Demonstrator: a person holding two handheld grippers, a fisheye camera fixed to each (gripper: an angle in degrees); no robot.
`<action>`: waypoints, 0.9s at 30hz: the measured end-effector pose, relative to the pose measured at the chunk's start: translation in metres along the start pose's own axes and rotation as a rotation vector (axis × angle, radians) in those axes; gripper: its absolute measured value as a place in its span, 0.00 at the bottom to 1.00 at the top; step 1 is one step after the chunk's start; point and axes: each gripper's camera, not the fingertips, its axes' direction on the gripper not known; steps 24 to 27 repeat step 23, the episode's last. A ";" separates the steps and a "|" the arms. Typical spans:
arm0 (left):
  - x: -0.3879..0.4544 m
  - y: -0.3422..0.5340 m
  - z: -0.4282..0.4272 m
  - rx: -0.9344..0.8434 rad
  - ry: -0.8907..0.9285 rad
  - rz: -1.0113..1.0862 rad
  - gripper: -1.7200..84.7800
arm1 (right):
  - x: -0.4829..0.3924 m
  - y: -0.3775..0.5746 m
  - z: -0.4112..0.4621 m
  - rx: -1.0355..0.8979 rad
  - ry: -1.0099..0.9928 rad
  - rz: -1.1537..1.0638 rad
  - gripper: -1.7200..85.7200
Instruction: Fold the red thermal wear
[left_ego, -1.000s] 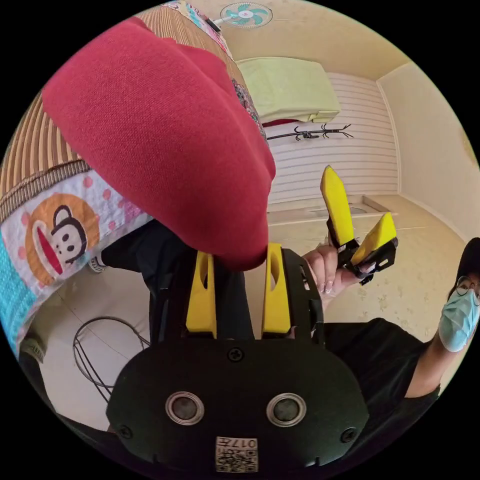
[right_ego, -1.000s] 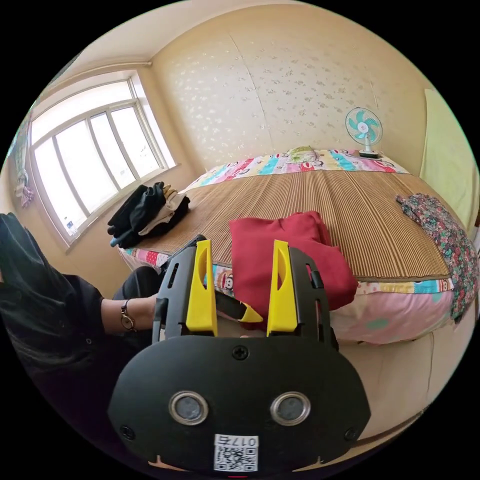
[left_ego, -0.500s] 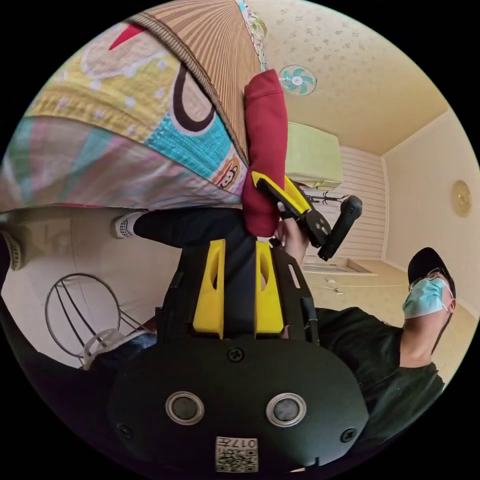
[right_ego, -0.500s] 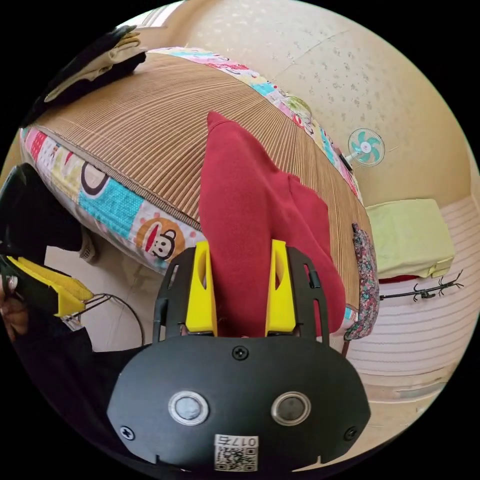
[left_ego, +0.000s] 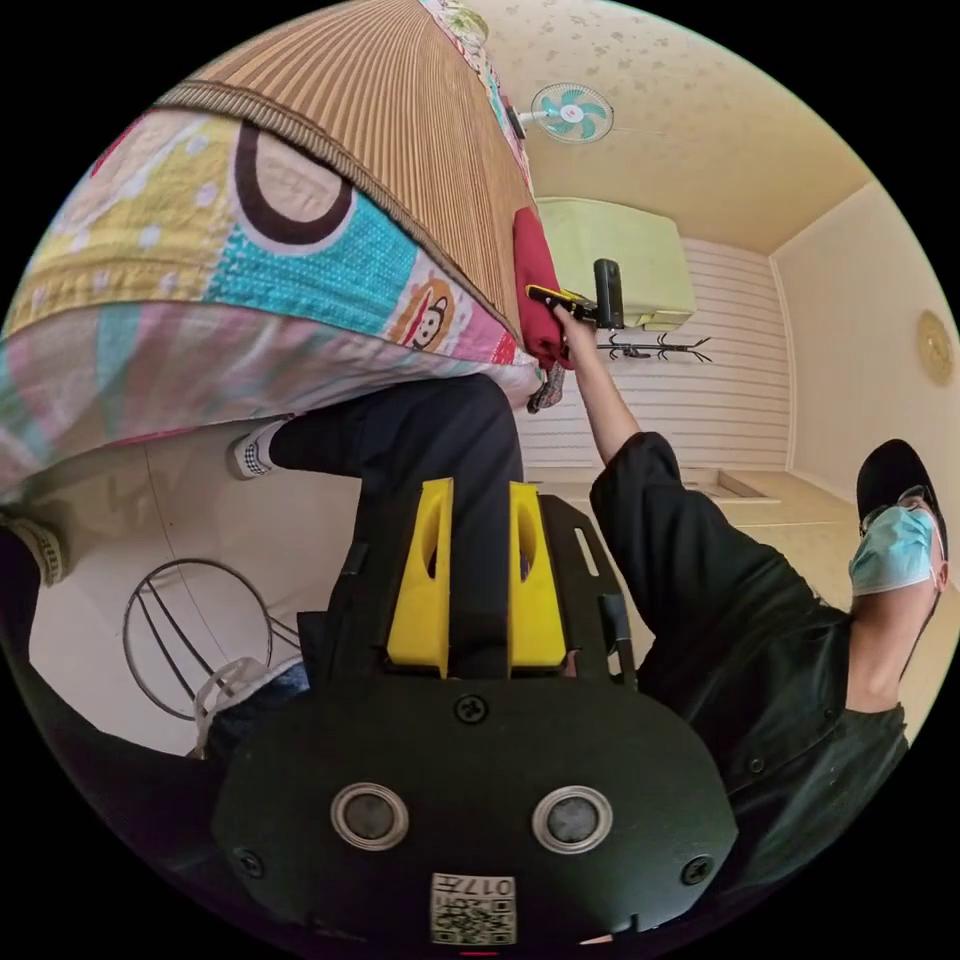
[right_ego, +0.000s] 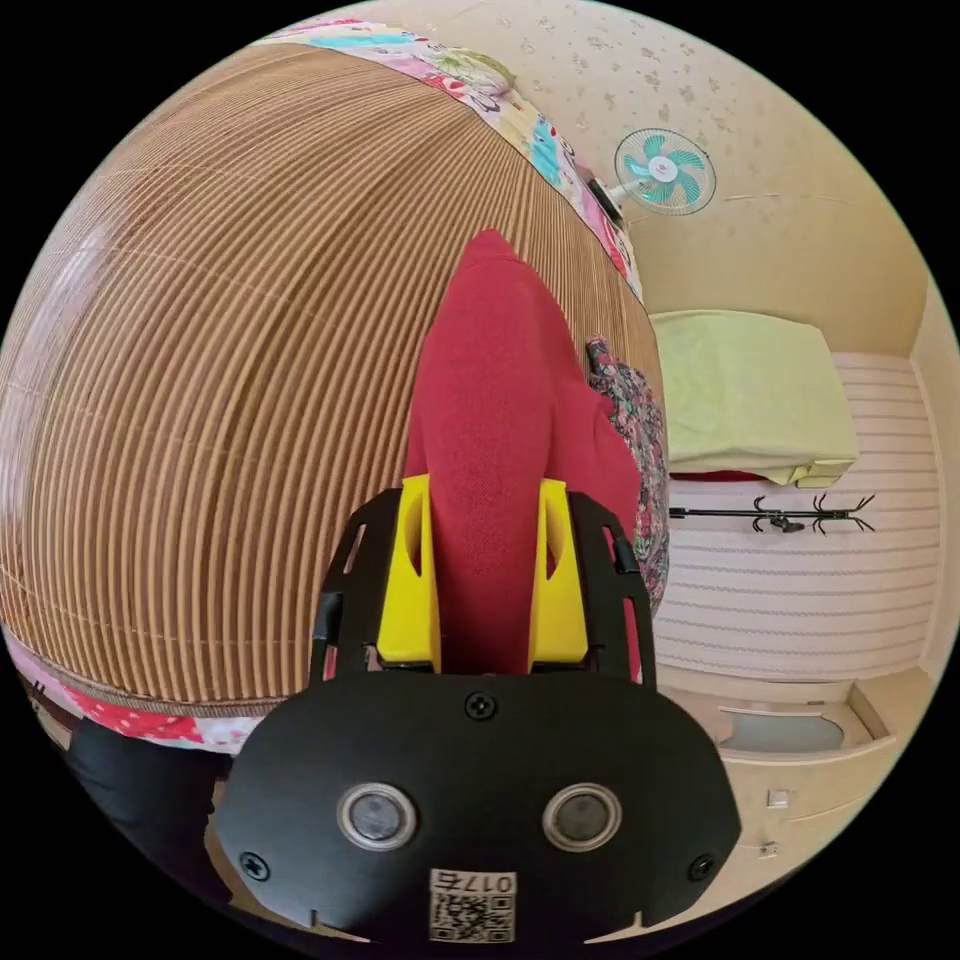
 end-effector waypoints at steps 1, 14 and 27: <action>0.003 0.008 0.003 0.011 -0.018 0.008 0.12 | 0.031 -0.001 0.021 -0.070 -0.064 0.079 0.19; 0.091 0.099 -0.072 0.530 -0.787 0.191 0.13 | -0.099 0.015 -0.078 0.122 0.027 -0.024 0.15; 0.172 0.105 -0.217 1.029 -1.100 0.147 0.18 | -0.157 0.108 -0.073 0.467 -0.674 0.053 0.05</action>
